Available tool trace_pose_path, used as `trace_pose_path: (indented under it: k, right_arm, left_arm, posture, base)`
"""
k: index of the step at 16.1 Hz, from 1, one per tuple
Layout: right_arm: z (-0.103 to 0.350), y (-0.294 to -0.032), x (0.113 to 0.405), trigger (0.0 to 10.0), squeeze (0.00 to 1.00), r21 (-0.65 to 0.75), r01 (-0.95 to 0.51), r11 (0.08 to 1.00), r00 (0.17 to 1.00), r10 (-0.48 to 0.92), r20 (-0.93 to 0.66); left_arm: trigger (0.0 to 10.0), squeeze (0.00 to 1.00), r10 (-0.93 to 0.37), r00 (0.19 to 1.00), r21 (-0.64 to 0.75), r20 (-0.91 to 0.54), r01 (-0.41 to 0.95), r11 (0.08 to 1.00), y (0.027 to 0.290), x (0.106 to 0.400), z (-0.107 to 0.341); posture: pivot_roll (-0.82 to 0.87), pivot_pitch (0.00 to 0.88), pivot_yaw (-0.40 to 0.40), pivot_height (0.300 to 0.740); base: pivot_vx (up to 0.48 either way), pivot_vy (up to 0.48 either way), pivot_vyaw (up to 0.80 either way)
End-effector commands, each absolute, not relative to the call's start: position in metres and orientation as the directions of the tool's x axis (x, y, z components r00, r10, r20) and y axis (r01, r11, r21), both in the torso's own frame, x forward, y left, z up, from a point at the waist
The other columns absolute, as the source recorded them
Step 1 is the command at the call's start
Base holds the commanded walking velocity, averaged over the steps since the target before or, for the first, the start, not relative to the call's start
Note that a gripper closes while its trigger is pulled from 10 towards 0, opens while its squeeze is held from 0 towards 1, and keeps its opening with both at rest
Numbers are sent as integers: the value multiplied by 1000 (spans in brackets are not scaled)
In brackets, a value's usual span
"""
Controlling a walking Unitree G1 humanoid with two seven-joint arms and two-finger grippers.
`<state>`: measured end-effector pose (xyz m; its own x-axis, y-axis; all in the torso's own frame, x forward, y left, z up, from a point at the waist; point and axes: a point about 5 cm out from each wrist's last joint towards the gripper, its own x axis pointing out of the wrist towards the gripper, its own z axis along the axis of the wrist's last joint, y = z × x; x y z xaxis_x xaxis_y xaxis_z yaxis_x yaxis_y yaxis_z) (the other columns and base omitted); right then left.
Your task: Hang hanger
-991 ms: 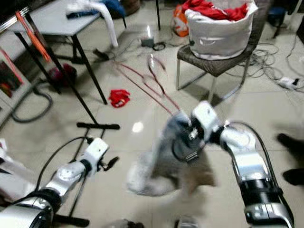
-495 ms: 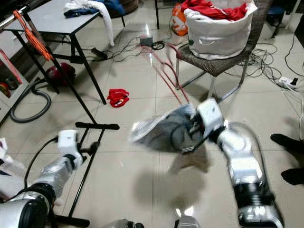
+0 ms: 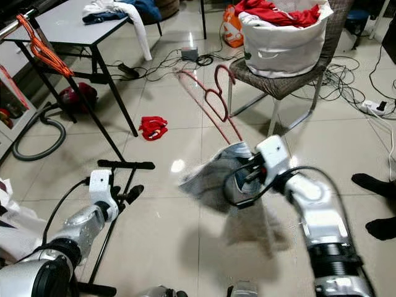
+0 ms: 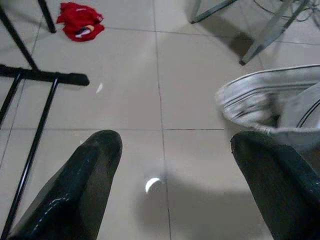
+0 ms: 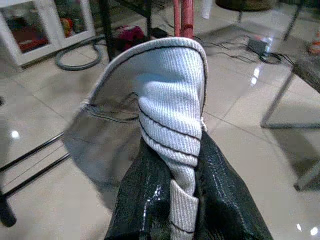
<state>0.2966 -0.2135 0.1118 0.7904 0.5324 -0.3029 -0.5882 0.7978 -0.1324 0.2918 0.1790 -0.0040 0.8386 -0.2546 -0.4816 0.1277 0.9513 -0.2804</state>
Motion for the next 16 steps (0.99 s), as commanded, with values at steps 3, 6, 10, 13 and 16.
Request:
trace_pose_path:
  k: [3,6,10,13,16]
  right_arm:
    - [151,-218,300,10000,0,-132,-648,750,758,617,-211]
    - [154,-228,299,10000,0,-139,-673,726,733,631,-253]
    - [166,-246,302,10000,0,-144,-707,693,697,647,-308]
    - [176,-245,304,10000,0,-166,-726,667,682,665,-305]
    - [181,-240,303,10000,0,-190,-736,650,674,678,-291]
  left_arm:
    - [10000,0,-322,835,-235,-446,238,942,183,299,7]
    - [10000,0,-411,799,-168,-439,376,911,182,300,12]
    - [10000,0,-502,751,-37,-429,541,840,206,312,38]
    - [10000,0,-520,722,-48,-456,564,824,210,314,41]
    - [10000,0,-371,733,-246,-570,279,928,205,311,22]
  posture:
    - [-223,0,180,740]
    - [-225,0,168,740]
    - [-206,0,148,740]
    - [-200,0,145,740]
    - [-207,0,154,740]
  base:
    - [0,0,0]
    - [0,0,0]
    - [0,0,0]
    - [0,0,0]
    - [0,0,0]
